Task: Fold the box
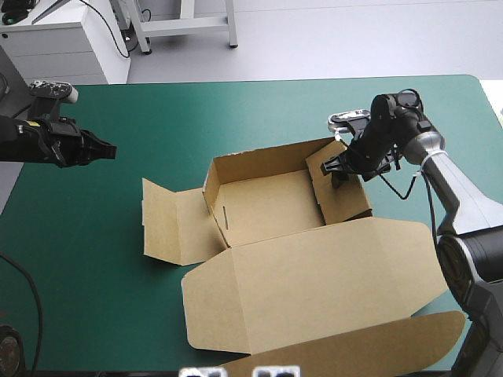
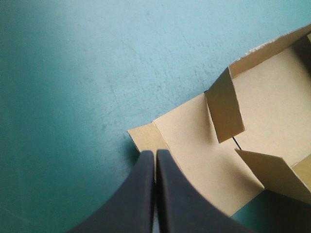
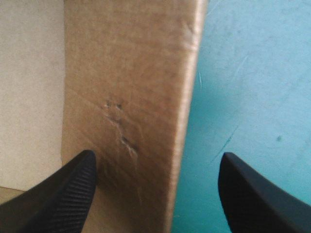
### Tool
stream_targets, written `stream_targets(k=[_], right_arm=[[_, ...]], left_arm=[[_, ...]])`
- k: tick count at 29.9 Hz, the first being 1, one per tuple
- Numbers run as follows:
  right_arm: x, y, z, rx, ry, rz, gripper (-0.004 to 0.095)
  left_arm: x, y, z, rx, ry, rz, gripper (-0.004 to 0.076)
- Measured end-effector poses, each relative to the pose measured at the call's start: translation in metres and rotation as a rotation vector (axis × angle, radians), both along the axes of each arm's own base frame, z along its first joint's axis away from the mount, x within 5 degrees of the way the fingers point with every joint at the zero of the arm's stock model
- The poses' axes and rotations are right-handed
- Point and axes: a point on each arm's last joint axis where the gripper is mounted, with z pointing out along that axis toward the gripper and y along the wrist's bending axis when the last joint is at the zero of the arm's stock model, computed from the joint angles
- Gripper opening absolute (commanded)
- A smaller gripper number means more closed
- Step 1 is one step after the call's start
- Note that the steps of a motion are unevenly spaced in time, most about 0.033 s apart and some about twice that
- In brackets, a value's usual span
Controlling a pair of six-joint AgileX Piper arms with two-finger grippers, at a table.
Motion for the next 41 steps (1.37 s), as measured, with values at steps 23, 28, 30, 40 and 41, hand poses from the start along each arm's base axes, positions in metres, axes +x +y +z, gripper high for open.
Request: stream_targets(k=[23,28,30,40,41], right_arm=[[-0.004,-0.001,-0.03,-0.027,0.087,0.007,-0.0014],[-0.004,-0.001,-0.03,-0.03,0.085,0.022,-0.0015],[-0.004,-0.002,-0.027,-0.03,0.074,0.023,-0.0018],[-0.025,-0.045,0.049,0.02,-0.131,-0.053,-0.002],[-0.029,-0.052,0.056,0.031,-0.151,-0.068,-0.002]], left_arm=[[0.0,0.0,0.0,0.0,0.0,0.0,-0.0008],[0.0,0.0,0.0,0.002,0.0,-0.002,-0.0008],[0.0,0.0,-0.001,0.001,0.001,-0.002,-0.0008],[0.002,0.008,-0.004,0.083,-0.003,0.04,-0.0008],[0.003,0.009,-0.005,0.093,0.003,0.049,-0.0008]])
